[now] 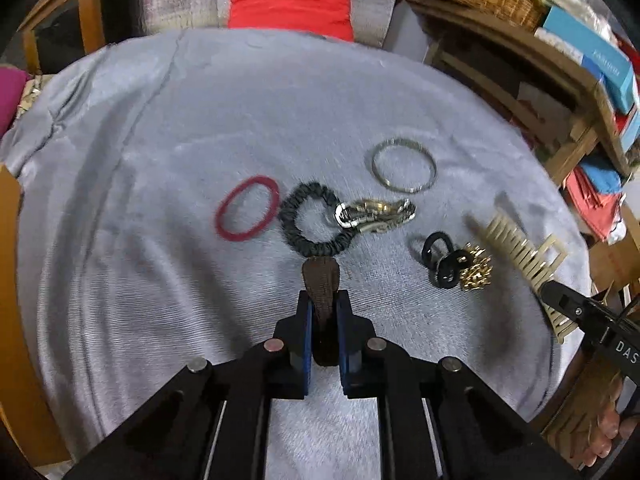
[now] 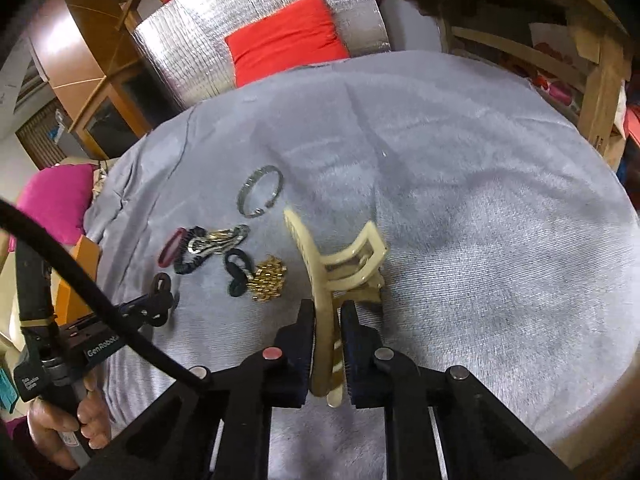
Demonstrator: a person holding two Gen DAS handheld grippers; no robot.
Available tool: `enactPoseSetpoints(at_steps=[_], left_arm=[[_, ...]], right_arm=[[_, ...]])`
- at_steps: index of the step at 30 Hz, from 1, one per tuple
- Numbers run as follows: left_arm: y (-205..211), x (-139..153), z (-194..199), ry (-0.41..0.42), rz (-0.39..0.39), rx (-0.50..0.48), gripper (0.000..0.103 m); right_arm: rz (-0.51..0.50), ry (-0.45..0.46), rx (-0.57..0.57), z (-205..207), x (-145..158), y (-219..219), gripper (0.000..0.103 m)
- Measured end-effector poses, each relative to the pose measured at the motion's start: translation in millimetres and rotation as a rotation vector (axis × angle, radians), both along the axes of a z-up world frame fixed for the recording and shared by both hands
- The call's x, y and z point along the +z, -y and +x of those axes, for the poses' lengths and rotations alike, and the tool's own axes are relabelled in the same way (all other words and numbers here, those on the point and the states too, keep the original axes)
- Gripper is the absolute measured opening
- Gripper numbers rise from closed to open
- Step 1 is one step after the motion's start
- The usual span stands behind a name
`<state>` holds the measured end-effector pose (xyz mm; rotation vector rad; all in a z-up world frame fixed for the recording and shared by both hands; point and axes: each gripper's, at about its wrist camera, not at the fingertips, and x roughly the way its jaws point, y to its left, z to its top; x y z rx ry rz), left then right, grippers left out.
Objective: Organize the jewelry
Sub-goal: 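Grasp the cream claw clip with the right tool while the left tool grasps the brown ring, then carry the cream claw clip into the orange box with the right tool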
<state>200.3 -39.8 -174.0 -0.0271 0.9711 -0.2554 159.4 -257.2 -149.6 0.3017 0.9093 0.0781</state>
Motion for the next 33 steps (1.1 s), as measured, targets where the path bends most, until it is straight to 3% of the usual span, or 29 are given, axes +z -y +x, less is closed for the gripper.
enactPoseSetpoints(at_steps=[5,12,14,16,18,20,21,22,25,26,27,33], left_arm=[[-20,33,-28,0.079,-0.008,0.012,0.011],[-52,67,-66,0.130,0.014,0.014,0.011],[-62,73,-76,0.143,0.027,0.021,0.011],[-73,76,-84,0.152,0.048,0.040,0.011],[-83,79,-90,0.160,0.069,0.067,0.011],[-91,82,-96,0.165,0.077,0.092,0.011],[-97,84,-99,0.168,0.080,0.106,0.011],[-101,84,-100,0.170,0.082,0.114,0.011],[-116,88,-107,0.180,0.093,0.148,0.011],[-122,89,-109,0.181,0.097,0.162,0.011],[-132,91,-111,0.181,0.100,0.183,0.011],[-192,93,-123,0.177,0.104,0.315,0.011]], right_arm=[[-0.038,0.032,0.018,-11,14,-12,0.012],[-0.071,-0.002,-0.009,-14,6,-11,0.013],[-0.074,-0.014,-0.018,-13,5,-8,0.026],[-0.064,-0.011,-0.016,-11,6,-7,0.063],[-0.060,0.013,-0.017,-12,8,-7,0.068],[-0.099,0.008,0.001,-7,5,-15,0.066],[-0.116,-0.007,0.007,-3,1,-19,0.056],[-0.118,-0.037,0.019,3,-6,-22,0.039],[-0.145,-0.125,0.029,17,-29,-26,0.027],[-0.162,-0.114,0.031,18,-31,-28,0.026],[-0.180,-0.098,0.030,17,-29,-30,0.017],[-0.149,-0.054,0.032,7,-3,-32,0.014]])
